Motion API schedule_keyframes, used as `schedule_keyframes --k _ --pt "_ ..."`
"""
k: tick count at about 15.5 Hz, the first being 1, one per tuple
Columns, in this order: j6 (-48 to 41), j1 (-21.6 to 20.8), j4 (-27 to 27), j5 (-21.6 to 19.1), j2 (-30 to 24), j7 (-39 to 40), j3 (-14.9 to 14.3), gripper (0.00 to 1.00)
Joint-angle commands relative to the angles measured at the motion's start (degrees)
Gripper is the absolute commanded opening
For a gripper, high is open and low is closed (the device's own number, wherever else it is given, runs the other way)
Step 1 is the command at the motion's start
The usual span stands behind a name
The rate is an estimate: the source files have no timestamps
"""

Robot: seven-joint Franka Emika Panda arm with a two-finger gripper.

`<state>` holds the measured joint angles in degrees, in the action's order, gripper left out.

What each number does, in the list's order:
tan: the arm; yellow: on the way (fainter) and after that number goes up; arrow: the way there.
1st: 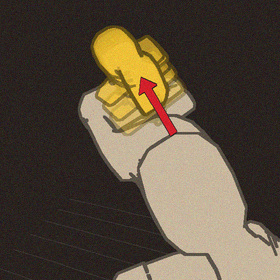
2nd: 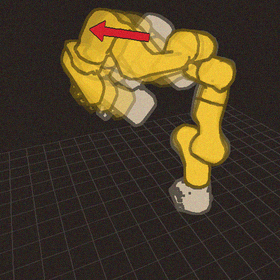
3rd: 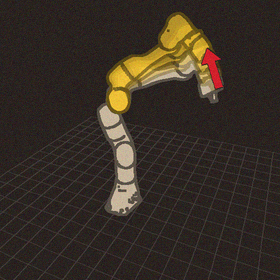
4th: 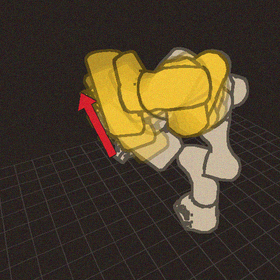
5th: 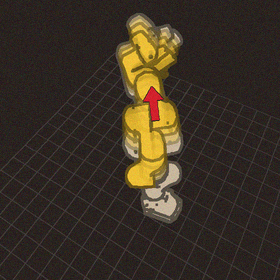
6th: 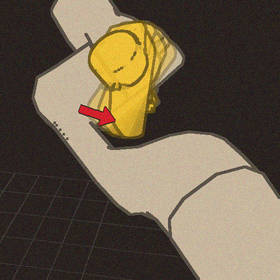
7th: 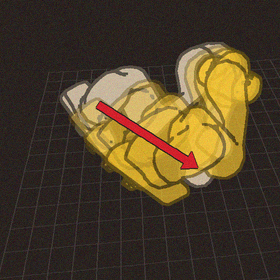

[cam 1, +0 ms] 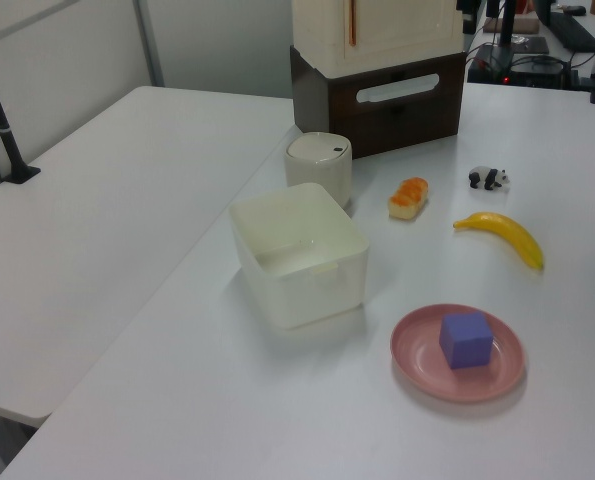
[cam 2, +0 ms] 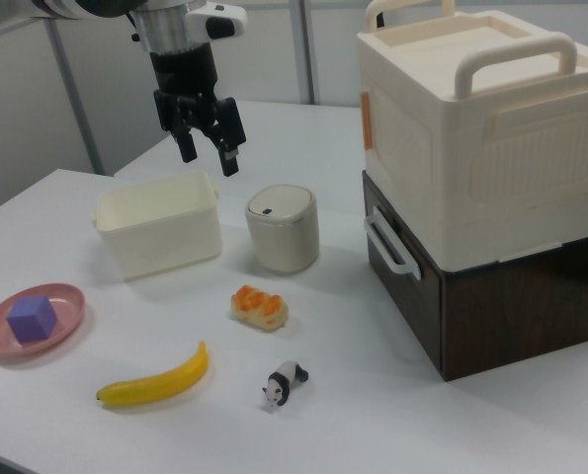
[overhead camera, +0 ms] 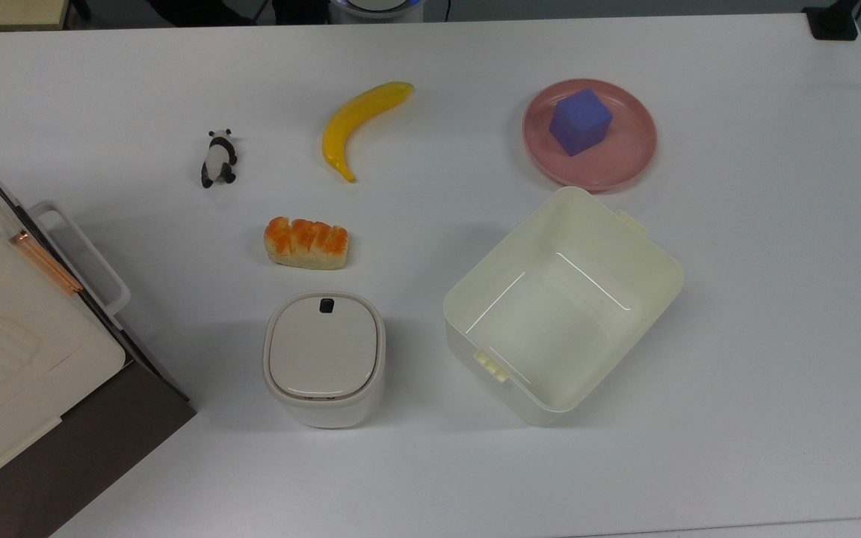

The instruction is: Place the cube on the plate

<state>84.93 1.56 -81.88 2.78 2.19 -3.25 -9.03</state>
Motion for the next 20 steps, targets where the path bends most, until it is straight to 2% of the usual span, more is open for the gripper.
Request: schedule_keyframes --k 1,4,8,11,12,17,20 --pt "3.7 -0.3 -3.9 -1.5 -2.2 1.3 -0.2 1.0" --pt "3.9 0.0 -3.9 -2.4 -2.3 1.7 -0.3 1.0" --pt "5.6 -1.1 -4.2 -2.4 -3.1 2.3 -1.8 1.0" --pt "5.5 -6.1 -3.9 -2.4 -2.9 2.3 -7.2 1.0" --pt "5.5 -6.7 -3.8 -2.4 -2.8 2.3 -7.8 1.0" --pt "4.9 -5.6 -3.7 -3.9 -2.6 2.3 -7.3 1.0" --pt "5.2 -1.4 -3.6 -4.1 -2.6 2.5 -3.8 1.0"
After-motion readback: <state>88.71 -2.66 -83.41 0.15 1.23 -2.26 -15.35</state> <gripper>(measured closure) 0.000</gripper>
